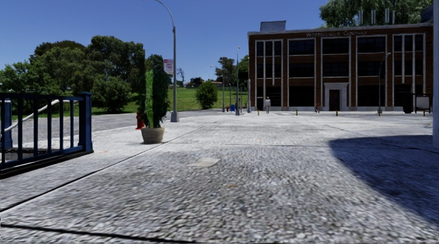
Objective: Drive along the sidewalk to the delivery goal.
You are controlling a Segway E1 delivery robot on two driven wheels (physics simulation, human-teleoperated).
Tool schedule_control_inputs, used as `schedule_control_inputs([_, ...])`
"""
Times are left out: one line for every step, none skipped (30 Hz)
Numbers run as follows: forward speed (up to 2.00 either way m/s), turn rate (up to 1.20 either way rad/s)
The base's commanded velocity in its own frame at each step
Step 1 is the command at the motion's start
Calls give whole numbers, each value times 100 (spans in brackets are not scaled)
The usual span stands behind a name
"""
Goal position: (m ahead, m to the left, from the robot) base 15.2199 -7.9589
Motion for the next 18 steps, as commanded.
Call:
schedule_control_inputs([200, 0])
schedule_control_inputs([200, 0])
schedule_control_inputs([200, 0])
schedule_control_inputs([200, 0])
schedule_control_inputs([200, 0])
schedule_control_inputs([200, 0])
schedule_control_inputs([200, 0])
schedule_control_inputs([200, 0])
schedule_control_inputs([200, 0])
schedule_control_inputs([200, 0])
schedule_control_inputs([200, 0])
schedule_control_inputs([200, 0])
schedule_control_inputs([200, 0])
schedule_control_inputs([200, 0])
schedule_control_inputs([200, 0])
schedule_control_inputs([200, 0])
schedule_control_inputs([200, 0])
schedule_control_inputs([200, 0])
